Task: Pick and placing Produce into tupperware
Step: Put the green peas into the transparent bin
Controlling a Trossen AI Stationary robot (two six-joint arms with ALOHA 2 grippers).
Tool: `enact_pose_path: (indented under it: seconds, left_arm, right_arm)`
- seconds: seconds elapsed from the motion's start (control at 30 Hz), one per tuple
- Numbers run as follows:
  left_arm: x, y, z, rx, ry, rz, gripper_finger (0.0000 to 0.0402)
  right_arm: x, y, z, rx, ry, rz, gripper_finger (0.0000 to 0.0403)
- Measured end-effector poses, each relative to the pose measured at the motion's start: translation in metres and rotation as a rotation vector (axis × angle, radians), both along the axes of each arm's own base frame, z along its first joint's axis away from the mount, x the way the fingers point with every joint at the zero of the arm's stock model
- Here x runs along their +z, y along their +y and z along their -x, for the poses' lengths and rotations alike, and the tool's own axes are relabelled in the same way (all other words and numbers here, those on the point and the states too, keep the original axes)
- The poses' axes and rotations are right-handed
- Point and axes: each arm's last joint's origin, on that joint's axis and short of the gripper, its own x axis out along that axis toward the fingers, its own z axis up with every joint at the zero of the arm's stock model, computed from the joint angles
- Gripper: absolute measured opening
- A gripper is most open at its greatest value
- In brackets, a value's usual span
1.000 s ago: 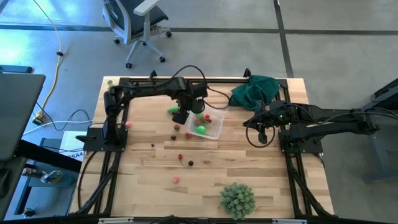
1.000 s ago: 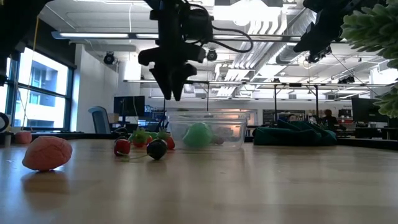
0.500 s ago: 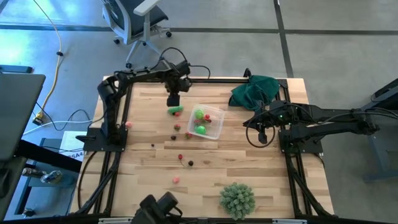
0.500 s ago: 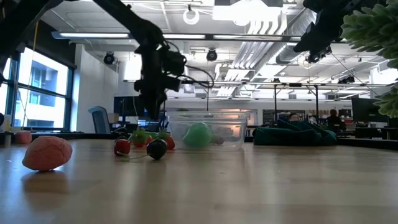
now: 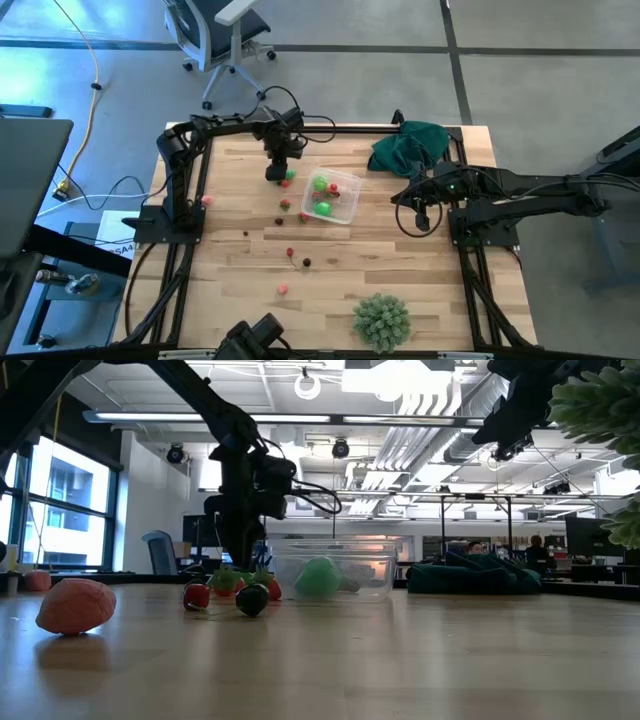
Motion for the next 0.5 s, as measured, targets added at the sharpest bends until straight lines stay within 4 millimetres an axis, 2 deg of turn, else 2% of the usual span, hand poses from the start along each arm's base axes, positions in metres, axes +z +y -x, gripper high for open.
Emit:
enact_pose_path:
  seconds: [0.5]
  left_arm:
    - [-0.018,-0.004,0.003,0.035,-0.027,0.021,0.0184]
  right_arm:
    - [0.0,0.0,0.0,0.0,0.0,0.0,0.0024]
